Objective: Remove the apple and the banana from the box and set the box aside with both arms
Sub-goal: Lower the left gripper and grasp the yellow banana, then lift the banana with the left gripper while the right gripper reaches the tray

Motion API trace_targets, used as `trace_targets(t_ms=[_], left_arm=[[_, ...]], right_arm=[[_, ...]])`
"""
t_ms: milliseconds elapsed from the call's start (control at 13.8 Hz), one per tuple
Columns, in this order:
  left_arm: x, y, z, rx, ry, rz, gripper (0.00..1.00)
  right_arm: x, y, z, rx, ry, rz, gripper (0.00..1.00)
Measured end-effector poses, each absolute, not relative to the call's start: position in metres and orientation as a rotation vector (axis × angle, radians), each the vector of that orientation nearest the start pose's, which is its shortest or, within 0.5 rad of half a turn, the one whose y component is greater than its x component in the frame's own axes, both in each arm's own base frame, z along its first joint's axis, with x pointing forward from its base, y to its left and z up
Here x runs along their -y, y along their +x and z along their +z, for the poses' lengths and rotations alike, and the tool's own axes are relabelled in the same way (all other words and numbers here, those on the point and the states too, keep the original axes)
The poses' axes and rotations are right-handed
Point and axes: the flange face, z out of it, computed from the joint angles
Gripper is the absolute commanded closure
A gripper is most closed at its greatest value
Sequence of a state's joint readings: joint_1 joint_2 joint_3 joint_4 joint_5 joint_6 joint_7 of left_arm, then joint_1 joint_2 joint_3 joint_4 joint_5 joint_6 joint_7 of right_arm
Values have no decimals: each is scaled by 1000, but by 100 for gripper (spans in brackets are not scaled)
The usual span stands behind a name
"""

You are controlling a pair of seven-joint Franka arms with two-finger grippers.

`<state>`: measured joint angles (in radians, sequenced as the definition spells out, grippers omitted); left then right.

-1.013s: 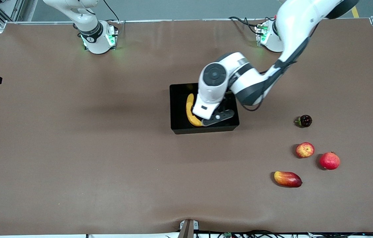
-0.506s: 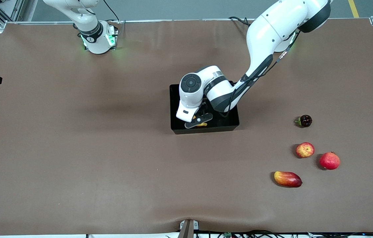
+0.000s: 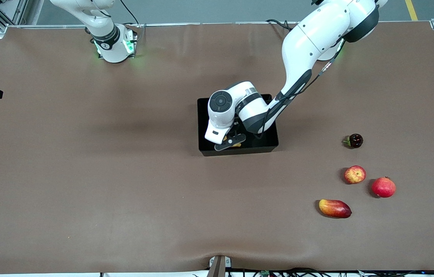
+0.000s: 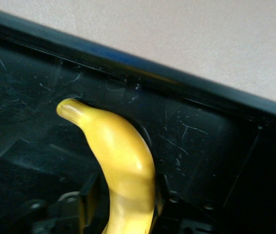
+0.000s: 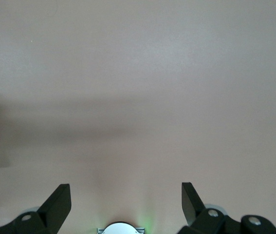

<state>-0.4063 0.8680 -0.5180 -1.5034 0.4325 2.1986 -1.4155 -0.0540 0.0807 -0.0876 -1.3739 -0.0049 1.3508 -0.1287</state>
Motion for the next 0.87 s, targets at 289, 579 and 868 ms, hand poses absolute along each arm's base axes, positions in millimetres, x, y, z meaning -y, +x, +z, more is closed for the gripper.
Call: trace_targets(t_ms=[289, 579, 868], left_arm=[[516, 484, 195, 580, -3072, 93, 100], [519, 486, 232, 568, -3051, 65, 100], [515, 485, 307, 562, -3024, -32, 100]], right_arm=[[73, 554, 648, -11, -3134, 176, 0], [68, 571, 619, 7, -3129, 237, 0], [44, 588, 597, 79, -3124, 247, 0]])
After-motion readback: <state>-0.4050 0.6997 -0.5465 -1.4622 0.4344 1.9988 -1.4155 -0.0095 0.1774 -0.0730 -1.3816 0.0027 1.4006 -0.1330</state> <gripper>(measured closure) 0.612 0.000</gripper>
